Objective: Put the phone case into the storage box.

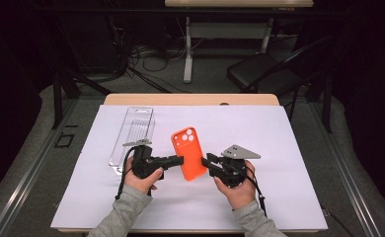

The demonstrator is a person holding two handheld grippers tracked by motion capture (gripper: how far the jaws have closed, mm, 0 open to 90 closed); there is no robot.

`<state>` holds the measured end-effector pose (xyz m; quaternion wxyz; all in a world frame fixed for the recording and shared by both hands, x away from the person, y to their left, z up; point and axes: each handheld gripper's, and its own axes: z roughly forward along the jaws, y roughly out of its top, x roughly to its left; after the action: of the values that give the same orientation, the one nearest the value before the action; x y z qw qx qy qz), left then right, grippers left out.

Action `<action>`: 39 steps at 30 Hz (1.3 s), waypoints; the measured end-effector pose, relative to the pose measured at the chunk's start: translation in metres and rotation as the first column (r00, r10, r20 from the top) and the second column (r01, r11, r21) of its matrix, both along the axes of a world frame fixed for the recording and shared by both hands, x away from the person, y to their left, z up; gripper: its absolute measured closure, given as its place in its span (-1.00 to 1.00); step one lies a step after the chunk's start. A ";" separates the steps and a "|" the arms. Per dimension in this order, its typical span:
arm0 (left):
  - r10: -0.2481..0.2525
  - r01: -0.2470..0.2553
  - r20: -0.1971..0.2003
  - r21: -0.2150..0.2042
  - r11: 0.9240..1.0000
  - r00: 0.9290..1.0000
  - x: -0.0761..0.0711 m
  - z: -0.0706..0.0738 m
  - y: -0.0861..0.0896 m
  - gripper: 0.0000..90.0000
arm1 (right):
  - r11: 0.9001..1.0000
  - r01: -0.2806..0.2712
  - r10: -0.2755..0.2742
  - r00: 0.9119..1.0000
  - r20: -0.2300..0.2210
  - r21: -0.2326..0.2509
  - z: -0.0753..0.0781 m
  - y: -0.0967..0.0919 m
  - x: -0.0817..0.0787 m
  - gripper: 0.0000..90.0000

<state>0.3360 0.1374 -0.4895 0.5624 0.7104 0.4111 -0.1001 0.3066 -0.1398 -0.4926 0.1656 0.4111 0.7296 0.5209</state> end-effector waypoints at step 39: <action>-0.023 0.017 0.090 0.067 0.998 0.996 0.005 0.011 0.019 0.78 | 0.994 -0.099 0.101 0.994 0.031 -0.043 0.014 -0.001 0.000 0.08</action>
<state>0.3410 0.1567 -0.4788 0.5556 0.7365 0.3812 -0.0597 0.3068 -0.1413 -0.4790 0.1597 0.3620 0.7569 0.5201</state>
